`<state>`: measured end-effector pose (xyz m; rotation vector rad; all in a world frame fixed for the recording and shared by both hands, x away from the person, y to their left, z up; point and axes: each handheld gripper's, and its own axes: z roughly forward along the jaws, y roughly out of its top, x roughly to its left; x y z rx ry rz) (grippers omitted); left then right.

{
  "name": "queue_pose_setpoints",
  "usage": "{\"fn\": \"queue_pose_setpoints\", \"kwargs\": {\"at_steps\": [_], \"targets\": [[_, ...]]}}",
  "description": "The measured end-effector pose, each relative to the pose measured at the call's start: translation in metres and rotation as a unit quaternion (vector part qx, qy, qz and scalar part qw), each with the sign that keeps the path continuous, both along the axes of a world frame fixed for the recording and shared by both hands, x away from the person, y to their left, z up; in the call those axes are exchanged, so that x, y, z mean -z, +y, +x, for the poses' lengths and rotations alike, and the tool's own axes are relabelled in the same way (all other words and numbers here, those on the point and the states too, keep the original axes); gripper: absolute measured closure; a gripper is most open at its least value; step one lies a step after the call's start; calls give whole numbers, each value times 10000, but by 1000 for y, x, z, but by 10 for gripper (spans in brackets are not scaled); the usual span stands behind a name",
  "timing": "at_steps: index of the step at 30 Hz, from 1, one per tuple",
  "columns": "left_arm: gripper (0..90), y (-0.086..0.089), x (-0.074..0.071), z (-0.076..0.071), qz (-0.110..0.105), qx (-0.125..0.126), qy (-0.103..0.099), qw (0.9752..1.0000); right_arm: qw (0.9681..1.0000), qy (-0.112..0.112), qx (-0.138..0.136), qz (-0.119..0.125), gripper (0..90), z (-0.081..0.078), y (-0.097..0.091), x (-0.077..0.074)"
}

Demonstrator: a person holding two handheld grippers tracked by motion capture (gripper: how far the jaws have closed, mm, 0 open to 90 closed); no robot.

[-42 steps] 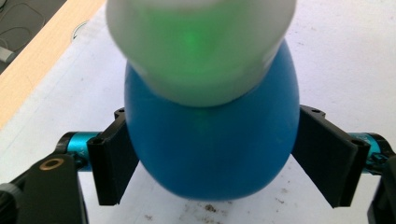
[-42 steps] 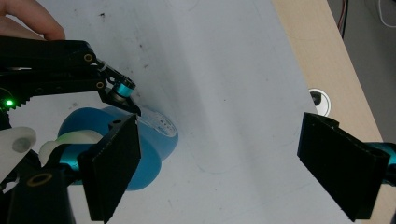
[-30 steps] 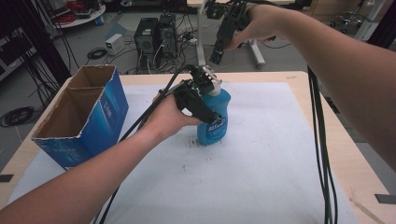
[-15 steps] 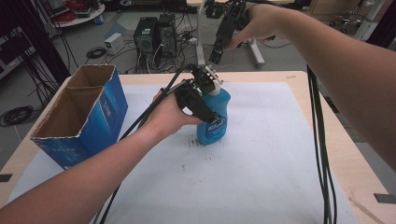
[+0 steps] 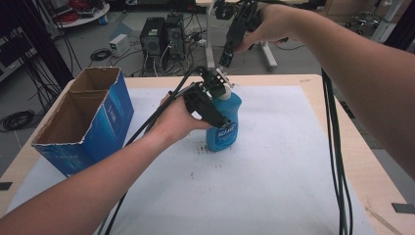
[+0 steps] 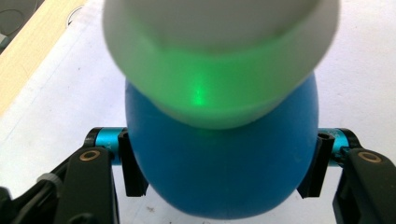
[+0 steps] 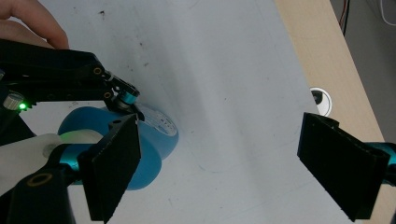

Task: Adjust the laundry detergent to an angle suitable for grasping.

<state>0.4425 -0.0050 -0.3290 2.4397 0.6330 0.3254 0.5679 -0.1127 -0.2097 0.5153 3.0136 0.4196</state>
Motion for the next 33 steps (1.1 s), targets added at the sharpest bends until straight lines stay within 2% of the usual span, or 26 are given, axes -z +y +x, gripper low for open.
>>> {"fn": "queue_pose_setpoints", "kwargs": {"at_steps": [17, 21, 26, 33], "targets": [[400, -2, 1, 2, 64, 6, 51, 10000, 10000, 9, -13, -15, 131, 0, 0, 0], [407, -1, 1, 3, -2, -23, 104, 9999, 10000, 10, 0, -16, 130, 0, 0, 0], [428, 3, 1, 6, -186, -61, 277, 9994, 10000, 12, 4, -30, 131, 0, 0, 0], [439, 3, 0, 5, -187, 7, 265, 9995, 10000, 7, 7, -28, 131, 0, 0, 0]]}}
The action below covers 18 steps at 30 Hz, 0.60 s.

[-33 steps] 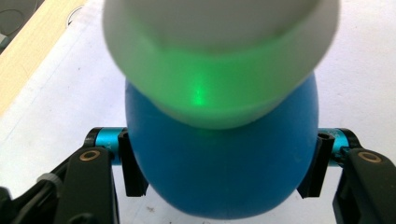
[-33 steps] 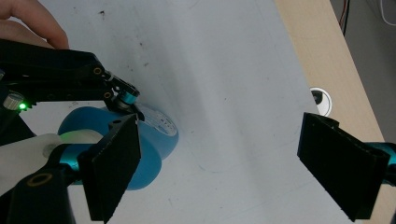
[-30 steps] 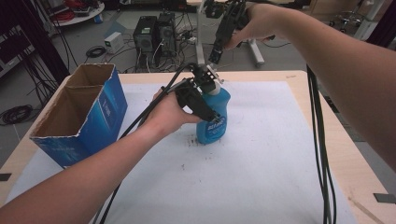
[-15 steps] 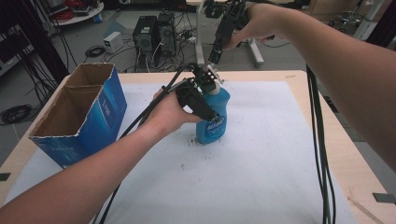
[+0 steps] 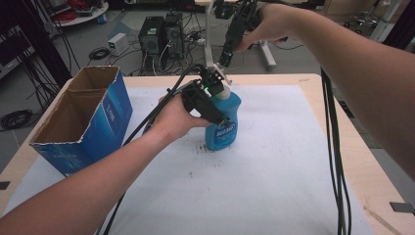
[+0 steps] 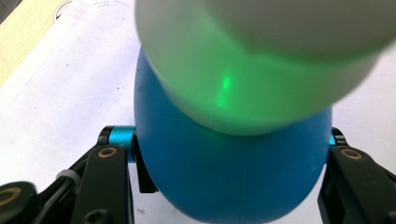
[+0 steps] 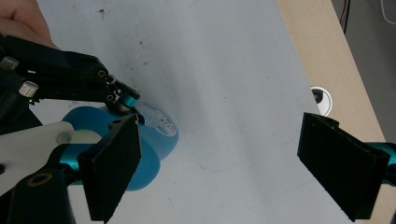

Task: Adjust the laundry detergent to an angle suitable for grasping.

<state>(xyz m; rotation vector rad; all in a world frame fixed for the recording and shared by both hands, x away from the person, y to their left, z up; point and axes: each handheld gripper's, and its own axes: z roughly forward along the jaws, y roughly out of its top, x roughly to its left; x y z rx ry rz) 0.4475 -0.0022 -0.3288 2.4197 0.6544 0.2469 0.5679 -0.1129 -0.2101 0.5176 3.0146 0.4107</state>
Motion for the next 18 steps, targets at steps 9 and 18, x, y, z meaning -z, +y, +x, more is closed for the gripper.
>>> {"fn": "queue_pose_setpoints", "kwargs": {"at_steps": [9, 18], "targets": [[448, 4, -3, -3, 42, 172, -2, 9998, 10000, -14, 20, 14, 131, 0, -1, -1], [452, 21, -19, -9, -176, 425, -18, 9989, 10000, -40, 33, 48, 131, 0, -2, -3]]}}
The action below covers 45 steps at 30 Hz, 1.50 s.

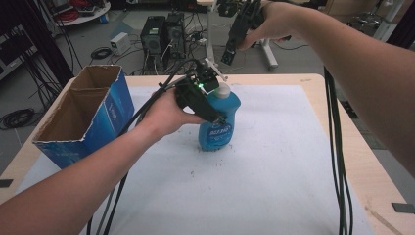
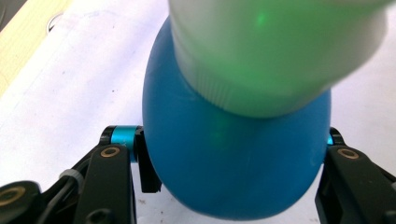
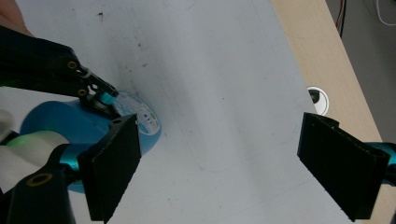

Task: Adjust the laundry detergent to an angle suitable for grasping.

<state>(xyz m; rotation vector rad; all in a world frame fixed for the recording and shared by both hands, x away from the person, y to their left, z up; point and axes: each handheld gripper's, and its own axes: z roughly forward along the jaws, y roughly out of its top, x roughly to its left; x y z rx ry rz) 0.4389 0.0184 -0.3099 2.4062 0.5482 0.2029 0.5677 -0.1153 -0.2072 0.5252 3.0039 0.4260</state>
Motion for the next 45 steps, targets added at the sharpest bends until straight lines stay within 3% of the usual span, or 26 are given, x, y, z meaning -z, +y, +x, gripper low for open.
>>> {"fn": "queue_pose_setpoints", "kwargs": {"at_steps": [5, 9, 14, 18, 23, 26, 32, 35, 38, 42, 45], "targets": [[453, 12, -12, -9, -127, 334, -109, 9993, 10000, -15, -7, 6, 131, 0, -1, -1], [454, 19, -19, -20, -193, 727, -210, 9969, 10000, -5, 27, -4, 131, -1, -1, -2], [454, 25, -25, -34, -351, 1026, -154, 9940, 10000, -28, 18, -13, 131, -3, -2, -3], [455, 29, -21, -45, -453, 1222, -162, 9913, 10000, -37, 2, -24, 131, -4, -1, -4], [455, 36, -5, -54, -540, 1456, -108, 9878, 10000, -46, -13, -39, 130, -6, 1, -4], [455, 39, 6, -60, -582, 1522, -90, 9866, 10000, -43, -26, -39, 131, -7, 2, -4], [456, 40, 26, -64, -610, 1418, -100, 9880, 10000, -30, -31, -45, 131, -7, 4, -2], [455, 42, 31, -63, -791, 1368, -78, 9874, 10000, -26, -54, -45, 131, -7, 6, -2], [449, 45, 32, -63, -825, 1386, -89, 9869, 10000, -13, -50, -68, 131, -7, 7, -2], [438, 49, 32, -63, -678, 1419, -70, 9875, 10000, -29, -58, -68, 130, -7, 7, -1], [433, 53, 29, -64, -523, 1301, -130, 9900, 10000, -18, -51, -59, 131, -7, 7, -1]]}}
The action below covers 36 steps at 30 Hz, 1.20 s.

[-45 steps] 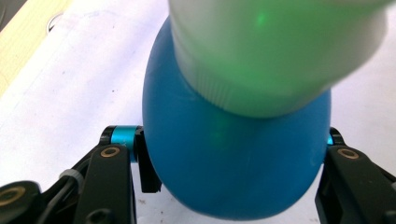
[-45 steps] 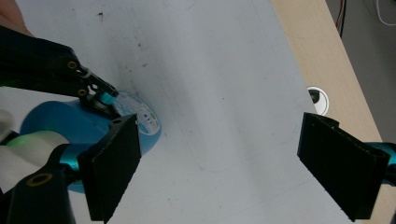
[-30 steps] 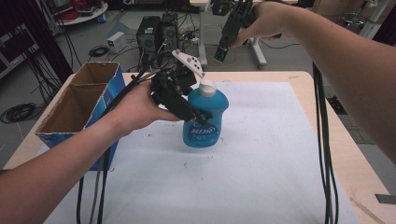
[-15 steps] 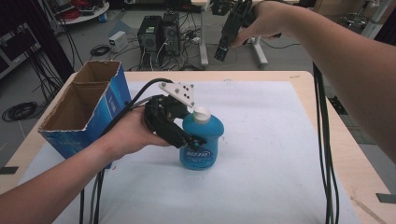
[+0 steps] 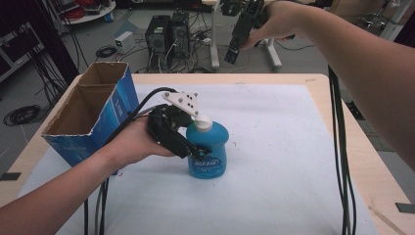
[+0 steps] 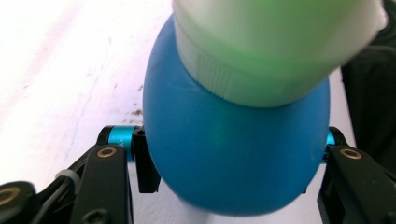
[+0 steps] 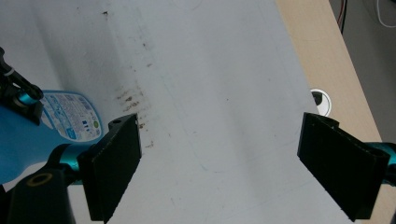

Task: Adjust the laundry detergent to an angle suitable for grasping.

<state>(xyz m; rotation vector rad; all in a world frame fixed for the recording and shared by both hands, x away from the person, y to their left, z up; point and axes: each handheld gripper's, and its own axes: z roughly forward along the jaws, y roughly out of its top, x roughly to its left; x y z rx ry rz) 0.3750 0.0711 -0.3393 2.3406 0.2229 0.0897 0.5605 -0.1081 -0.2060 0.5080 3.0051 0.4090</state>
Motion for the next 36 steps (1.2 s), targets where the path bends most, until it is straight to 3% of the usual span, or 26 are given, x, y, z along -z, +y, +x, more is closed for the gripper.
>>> {"fn": "queue_pose_setpoints", "kwargs": {"at_steps": [3, 7, 8, 10, 13, 15, 17, 21, 23, 25, 30, 36], "targets": [[404, 0, -5, 0, 109, -119, -2, 9999, 10000, -3, -21, -5, 130, 0, 1, 0], [248, 7, -19, -1, 329, -528, 40, 9981, 10000, 8, -41, 9, 131, -1, 3, 0], [246, 10, -23, -2, 379, -632, -3, 9973, 10000, 10, -36, 6, 131, -2, 3, 0], [214, 17, -33, -5, 517, -771, 120, 9956, 10000, 3, -55, -2, 131, -2, 4, 1], [207, 29, -47, -10, 805, -1069, 150, 9909, 10000, 9, -56, -12, 131, -3, 5, 1], [207, 37, -55, -12, 1034, -1405, 230, 9844, 10000, 14, -47, -18, 131, -4, 5, 0], [207, 45, -62, -14, 1169, -1716, 117, 9781, 10000, -6, -64, -14, 131, -4, 5, 0], [207, 55, -64, -11, 1598, -2382, 114, 9579, 10000, 9, -77, -43, 131, -6, 8, 0], [207, 59, -62, -8, 1774, -2596, 102, 9492, 9999, 7, -94, -40, 131, -7, 9, 0], [207, 61, -59, -3, 1797, -2847, 149, 9415, 9999, -11, -124, -16, 131, -6, 10, 0], [207, 61, -58, 1, 1827, -2942, 143, 9380, 9999, 1, -111, -20, 131, -7, 11, 1], [207, 56, -56, 1, 1815, -2852, 218, 9409, 10000, 13, -81, -50, 131, -7, 10, 1]]}}
